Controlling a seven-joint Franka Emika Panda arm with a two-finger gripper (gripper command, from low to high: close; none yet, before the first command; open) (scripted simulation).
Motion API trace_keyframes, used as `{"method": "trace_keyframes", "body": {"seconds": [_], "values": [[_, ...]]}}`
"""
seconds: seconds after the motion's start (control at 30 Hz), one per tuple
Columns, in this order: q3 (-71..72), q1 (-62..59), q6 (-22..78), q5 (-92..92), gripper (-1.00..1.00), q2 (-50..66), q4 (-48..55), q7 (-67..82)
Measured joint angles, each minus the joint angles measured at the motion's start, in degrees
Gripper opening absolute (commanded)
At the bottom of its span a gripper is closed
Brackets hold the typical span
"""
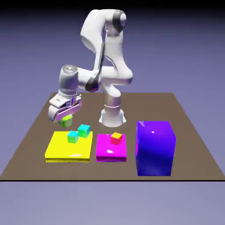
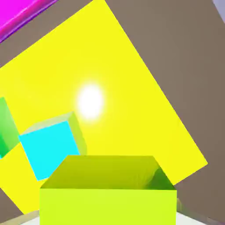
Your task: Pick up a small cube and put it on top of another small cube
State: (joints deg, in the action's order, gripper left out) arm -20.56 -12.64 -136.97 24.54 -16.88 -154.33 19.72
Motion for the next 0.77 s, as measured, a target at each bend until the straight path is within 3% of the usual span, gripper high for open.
{"method": "trace_keyframes", "body": {"seconds": [0.37, 0.67, 0.7, 0.77], "values": [[-12.9, 8.8, 6.1, 6.6, -1.0, -21.1, -15.5, -18.1], [-17.1, 9.1, -12.9, 9.4, -1.0, -4.5, -18.0, -18.6], [-17.1, 9.1, -13.1, 9.4, 1.0, -4.3, -18.0, -18.6], [-17.1, 9.1, -13.1, 9.4, 1.0, -4.3, -18.0, -18.6]]}}
